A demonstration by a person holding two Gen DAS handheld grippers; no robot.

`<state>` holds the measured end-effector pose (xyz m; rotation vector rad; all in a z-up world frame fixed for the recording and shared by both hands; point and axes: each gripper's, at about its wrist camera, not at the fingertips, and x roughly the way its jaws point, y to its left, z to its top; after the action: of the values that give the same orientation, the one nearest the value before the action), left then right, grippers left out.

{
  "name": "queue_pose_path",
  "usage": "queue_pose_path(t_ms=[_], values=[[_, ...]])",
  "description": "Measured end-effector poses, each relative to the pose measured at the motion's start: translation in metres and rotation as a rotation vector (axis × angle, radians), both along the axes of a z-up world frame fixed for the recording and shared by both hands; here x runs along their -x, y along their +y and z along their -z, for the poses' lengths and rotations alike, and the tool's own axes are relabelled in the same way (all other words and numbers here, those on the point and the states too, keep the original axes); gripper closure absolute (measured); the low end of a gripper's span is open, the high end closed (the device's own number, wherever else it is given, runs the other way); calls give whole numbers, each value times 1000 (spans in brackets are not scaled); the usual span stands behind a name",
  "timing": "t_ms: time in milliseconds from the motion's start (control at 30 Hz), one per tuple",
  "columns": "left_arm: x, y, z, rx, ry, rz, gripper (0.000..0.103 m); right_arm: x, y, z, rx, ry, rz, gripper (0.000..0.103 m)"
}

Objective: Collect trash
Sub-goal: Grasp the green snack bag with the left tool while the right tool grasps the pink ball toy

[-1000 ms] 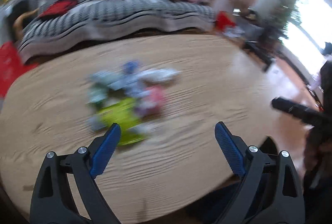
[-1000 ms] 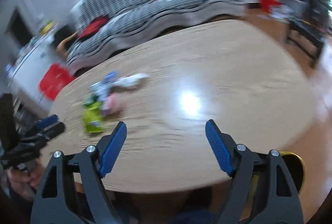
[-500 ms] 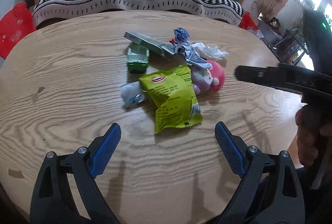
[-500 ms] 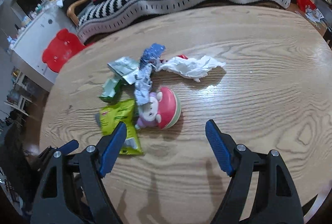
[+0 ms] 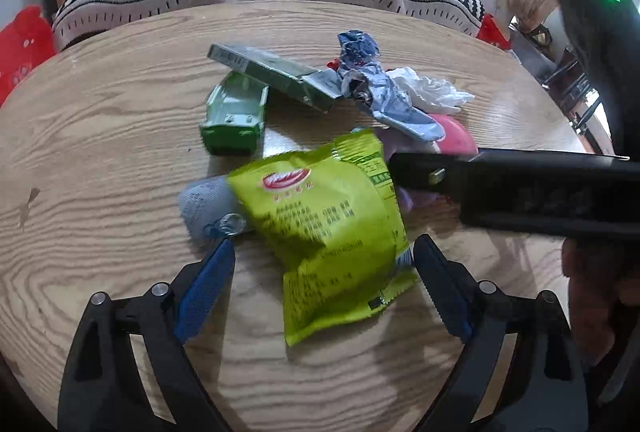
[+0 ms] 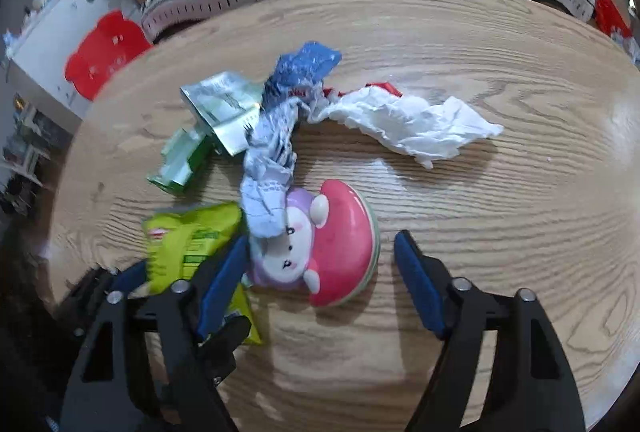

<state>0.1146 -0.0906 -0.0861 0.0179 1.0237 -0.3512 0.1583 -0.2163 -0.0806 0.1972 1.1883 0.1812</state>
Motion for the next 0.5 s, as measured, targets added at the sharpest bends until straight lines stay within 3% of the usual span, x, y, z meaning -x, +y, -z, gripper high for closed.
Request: queue_pose_path(t_ms=[67, 167, 233, 500], values=[[2, -6, 0, -15, -10, 19, 26, -2, 3, 4, -41, 9, -22, 45], [4, -8, -3, -9, -12, 27, 45, 3, 7, -1, -1, -12, -34, 50], [7, -7, -5, -14, -13, 31, 49, 7, 4, -5, -14, -23, -31, 53], [27, 4, -23, 33, 2, 49, 50, 32, -18, -31, -65, -84, -3, 54]])
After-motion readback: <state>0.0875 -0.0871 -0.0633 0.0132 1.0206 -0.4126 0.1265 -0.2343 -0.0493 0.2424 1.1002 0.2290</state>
